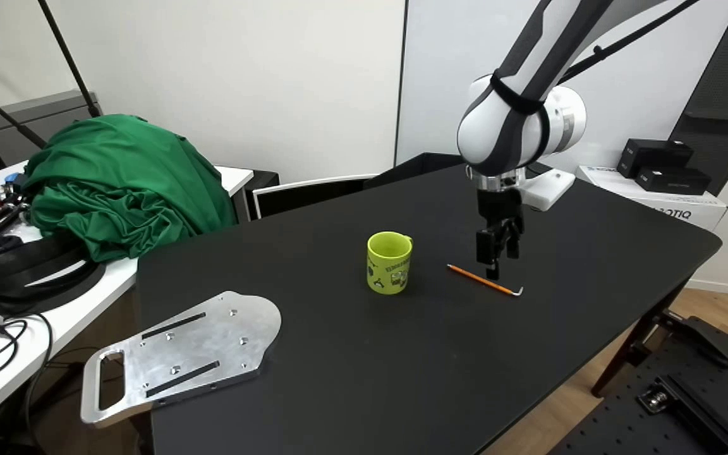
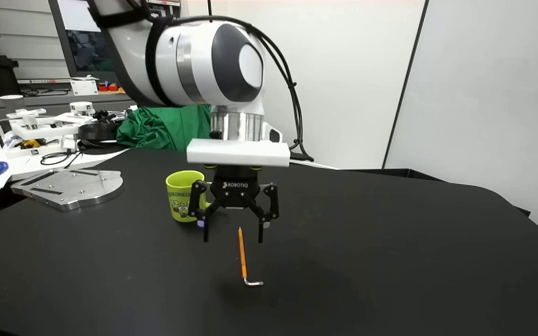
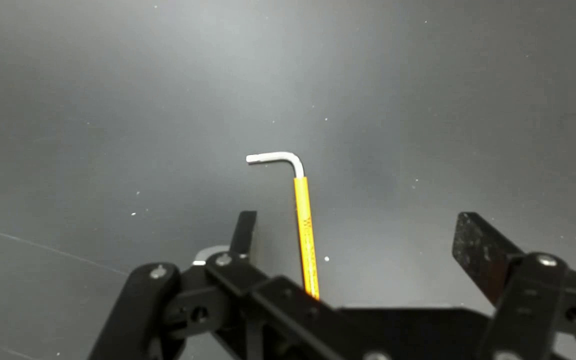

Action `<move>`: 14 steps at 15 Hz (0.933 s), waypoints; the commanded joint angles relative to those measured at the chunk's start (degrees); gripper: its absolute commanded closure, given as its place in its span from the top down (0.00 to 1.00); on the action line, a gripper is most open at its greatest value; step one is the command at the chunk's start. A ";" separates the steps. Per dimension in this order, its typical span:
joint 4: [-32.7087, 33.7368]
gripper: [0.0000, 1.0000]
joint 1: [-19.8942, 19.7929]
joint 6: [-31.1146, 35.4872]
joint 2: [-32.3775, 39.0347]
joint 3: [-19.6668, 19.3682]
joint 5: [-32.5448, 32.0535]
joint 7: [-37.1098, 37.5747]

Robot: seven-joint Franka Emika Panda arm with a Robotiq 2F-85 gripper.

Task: Pick up the orange object from the table and put it in the cup.

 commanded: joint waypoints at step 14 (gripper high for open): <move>-4.78 1.00 -3.05 27.05 4.97 0.21 -4.88 1.99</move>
